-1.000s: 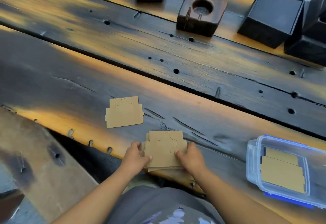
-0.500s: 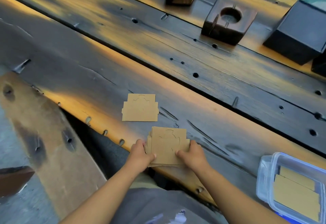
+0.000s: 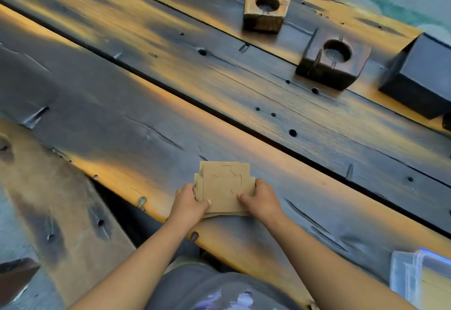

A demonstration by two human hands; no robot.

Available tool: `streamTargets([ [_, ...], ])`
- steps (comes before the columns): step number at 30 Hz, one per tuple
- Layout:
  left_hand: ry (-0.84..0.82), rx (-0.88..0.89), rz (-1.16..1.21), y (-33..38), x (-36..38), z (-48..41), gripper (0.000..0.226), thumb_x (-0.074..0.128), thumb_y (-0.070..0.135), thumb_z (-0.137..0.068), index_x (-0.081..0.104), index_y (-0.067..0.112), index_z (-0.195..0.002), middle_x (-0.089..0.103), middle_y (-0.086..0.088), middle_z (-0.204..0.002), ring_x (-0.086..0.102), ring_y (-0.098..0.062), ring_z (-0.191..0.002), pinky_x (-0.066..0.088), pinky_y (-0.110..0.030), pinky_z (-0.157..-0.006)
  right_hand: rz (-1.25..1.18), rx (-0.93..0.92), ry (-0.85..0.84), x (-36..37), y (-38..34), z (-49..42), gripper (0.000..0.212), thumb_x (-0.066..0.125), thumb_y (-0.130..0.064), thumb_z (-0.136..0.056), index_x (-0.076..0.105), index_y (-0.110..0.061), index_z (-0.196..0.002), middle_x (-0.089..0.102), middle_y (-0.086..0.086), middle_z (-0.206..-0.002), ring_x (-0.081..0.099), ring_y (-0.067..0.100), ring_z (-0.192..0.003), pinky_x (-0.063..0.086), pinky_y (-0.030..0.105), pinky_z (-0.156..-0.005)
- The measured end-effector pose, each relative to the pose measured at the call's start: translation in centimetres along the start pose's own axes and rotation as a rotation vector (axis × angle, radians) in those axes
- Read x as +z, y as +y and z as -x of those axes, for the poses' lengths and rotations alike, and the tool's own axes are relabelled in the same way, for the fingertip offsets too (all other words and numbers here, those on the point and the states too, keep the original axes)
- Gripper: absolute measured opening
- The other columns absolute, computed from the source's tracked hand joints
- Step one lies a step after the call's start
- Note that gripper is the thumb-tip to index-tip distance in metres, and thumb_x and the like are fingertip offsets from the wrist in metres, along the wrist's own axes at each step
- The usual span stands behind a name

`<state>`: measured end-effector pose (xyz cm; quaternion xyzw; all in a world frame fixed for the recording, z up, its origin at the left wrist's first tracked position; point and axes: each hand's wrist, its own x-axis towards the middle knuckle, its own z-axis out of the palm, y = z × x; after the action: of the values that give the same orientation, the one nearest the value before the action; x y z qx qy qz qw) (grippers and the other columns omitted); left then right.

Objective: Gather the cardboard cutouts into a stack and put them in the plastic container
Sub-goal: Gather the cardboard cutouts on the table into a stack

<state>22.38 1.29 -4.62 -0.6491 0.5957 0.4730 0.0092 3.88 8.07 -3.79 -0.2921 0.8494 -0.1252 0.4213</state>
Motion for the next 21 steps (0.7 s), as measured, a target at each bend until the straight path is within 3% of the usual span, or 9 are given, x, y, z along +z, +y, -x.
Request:
streamTargets([
  [6,-0.028,-0.010,-0.049,0.7,-1.0,-3.3,0.046,0.072,0.028,-0.080,0.055,0.014,-0.121,0.053,-0.010,-0.119,0.054,-0.019,-0.092,0.045,-0.030,-0.080,0.011,0.049,-0.009,0.7,-1.9,-2.7,0.048,0.067,-0.037,-0.082,0.051,-0.009,-0.117,0.056,0.014,-0.121,0.058,0.030,-0.106,0.050,0.041,-0.088],
  [10,-0.090,-0.085,-0.050,0.5,-1.0,-4.4,0.050,0.073,0.026,-0.078,0.052,0.011,-0.122,0.055,-0.012,-0.121,0.058,-0.027,-0.105,0.050,-0.034,-0.085,0.014,0.044,-0.019,1.5,-2.0,-3.4,0.045,0.068,-0.035,-0.082,0.049,-0.011,-0.115,0.055,0.012,-0.120,0.055,0.025,-0.095,0.045,0.034,-0.077],
  [14,-0.101,-0.107,-0.029,0.7,-1.1,-4.9,0.049,0.074,0.024,-0.077,0.051,0.013,-0.119,0.056,-0.010,-0.120,0.057,-0.024,-0.104,0.044,-0.030,-0.075,0.055,0.009,-0.014,1.4,-1.7,-3.8,0.040,0.069,-0.039,-0.080,0.045,-0.018,-0.103,0.055,0.009,-0.114,0.050,0.019,-0.087,0.040,0.032,-0.072],
  [17,-0.127,-0.105,-0.032,0.8,-1.5,-5.2,0.047,0.074,0.025,-0.076,0.052,0.014,-0.117,0.057,-0.009,-0.119,0.058,-0.024,-0.105,0.047,-0.032,-0.077,0.045,0.003,-0.033,1.0,-1.3,-4.0,0.041,0.070,-0.041,-0.079,0.043,-0.020,-0.101,0.055,0.007,-0.113,0.052,0.019,-0.090,0.044,0.033,-0.075],
  [21,-0.130,-0.121,-0.001,1.0,-1.8,-5.4,0.047,0.074,0.024,-0.078,0.050,0.014,-0.117,0.060,-0.006,-0.113,0.061,-0.023,-0.102,0.047,-0.031,-0.073,-0.074,0.054,-0.027,0.6,-1.4,-4.1,0.048,0.073,-0.039,-0.078,0.050,-0.016,-0.114,0.057,0.005,-0.117,0.059,0.022,-0.102,0.053,0.042,-0.088],
])
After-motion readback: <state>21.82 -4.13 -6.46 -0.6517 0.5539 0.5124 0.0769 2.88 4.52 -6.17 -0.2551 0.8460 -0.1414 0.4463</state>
